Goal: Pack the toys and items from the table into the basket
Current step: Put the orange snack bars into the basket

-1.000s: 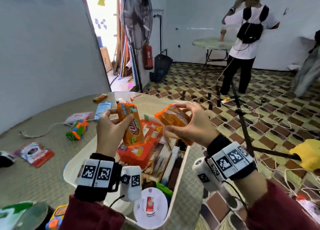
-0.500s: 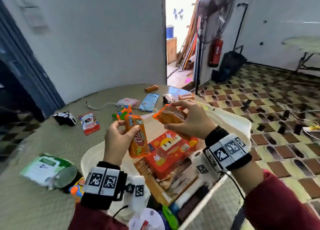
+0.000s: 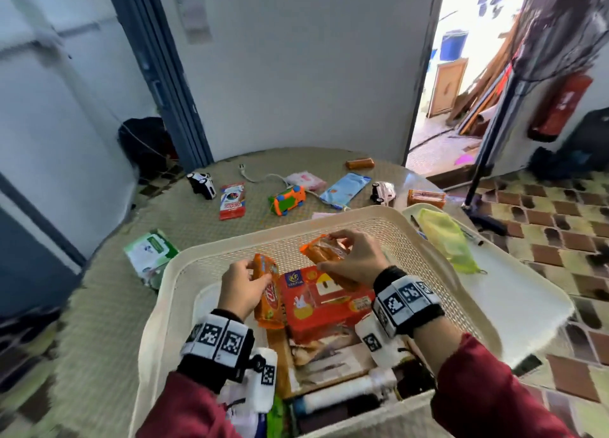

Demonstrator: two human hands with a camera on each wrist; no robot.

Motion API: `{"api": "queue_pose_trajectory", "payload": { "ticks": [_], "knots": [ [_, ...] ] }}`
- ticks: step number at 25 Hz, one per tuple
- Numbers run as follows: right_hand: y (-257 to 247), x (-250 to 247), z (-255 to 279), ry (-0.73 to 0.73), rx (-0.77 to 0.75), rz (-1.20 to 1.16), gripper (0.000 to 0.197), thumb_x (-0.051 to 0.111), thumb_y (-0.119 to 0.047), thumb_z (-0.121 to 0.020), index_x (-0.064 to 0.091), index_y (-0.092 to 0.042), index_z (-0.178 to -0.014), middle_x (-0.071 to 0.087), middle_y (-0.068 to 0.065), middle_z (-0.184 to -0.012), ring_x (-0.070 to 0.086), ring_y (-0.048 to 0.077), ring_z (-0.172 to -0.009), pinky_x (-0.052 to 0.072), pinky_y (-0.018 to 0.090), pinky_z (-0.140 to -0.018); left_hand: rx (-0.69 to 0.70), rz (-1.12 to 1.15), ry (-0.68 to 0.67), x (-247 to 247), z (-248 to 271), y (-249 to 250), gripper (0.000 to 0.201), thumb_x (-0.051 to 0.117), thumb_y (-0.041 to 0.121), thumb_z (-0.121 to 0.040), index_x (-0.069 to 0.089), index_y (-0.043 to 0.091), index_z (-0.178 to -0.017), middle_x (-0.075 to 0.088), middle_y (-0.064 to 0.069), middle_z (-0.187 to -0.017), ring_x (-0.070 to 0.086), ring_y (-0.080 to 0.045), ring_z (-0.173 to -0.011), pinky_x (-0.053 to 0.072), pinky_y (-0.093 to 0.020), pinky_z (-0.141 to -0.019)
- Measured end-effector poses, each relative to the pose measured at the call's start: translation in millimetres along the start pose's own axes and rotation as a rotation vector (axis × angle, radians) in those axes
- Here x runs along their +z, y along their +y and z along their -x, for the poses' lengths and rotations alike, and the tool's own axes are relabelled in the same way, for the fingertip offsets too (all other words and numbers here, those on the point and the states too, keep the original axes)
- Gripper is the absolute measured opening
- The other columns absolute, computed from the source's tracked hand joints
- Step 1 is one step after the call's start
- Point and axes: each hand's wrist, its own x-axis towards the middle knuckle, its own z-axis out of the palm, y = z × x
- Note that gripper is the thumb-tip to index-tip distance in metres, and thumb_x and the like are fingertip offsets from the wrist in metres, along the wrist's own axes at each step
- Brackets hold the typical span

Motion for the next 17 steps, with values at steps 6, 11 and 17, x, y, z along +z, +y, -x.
{"api": "queue_pose_trajectory", "payload": {
  "ticks": [6,11,17],
  "knots": [
    [7.7,3.8,0.7,-0.032,-0.012,0.080,0.073,0.081,-0.043,-0.065,0.052,-0.021,-0.128,0.048,0.003,-0.120,0.051,0.018,-0.110,0.039,0.024,-0.092,-0.038,-0.348,0.027,49.1,-5.4,-6.6,0.026,0.062,0.021,-0.090,0.058,0.002,-0.107,0.063,-0.018,-0.112,0.058,-0.035,-0.107,0.045,-0.038,-0.085],
    [7.3,1.5,2.9,-0.045,-0.025,0.107,0.076,0.080,-0.045,-0.065,0.049,-0.022,-0.130,0.045,0.002,-0.120,0.054,0.020,-0.109,0.046,0.032,-0.095,-0.143,-0.137,-0.055,64.0,-18.3,-38.6,0.040,0.070,0.019,-0.085,0.057,0.001,-0.119,0.064,-0.019,-0.117,0.061,-0.033,-0.108,0.049,-0.037,-0.090],
    [5.9,2.3,4.6,-0.038,-0.042,0.145,0.077,0.079,-0.047,-0.065,0.048,-0.022,-0.131,0.046,0.002,-0.118,0.056,0.021,-0.107,0.048,0.037,-0.092,-0.175,0.111,-0.197,73.5,-24.6,-61.5,0.038,0.070,0.011,-0.084,0.059,0.010,-0.121,0.069,-0.018,-0.107,0.067,-0.031,-0.097,0.053,-0.050,-0.087]
  ]
}}
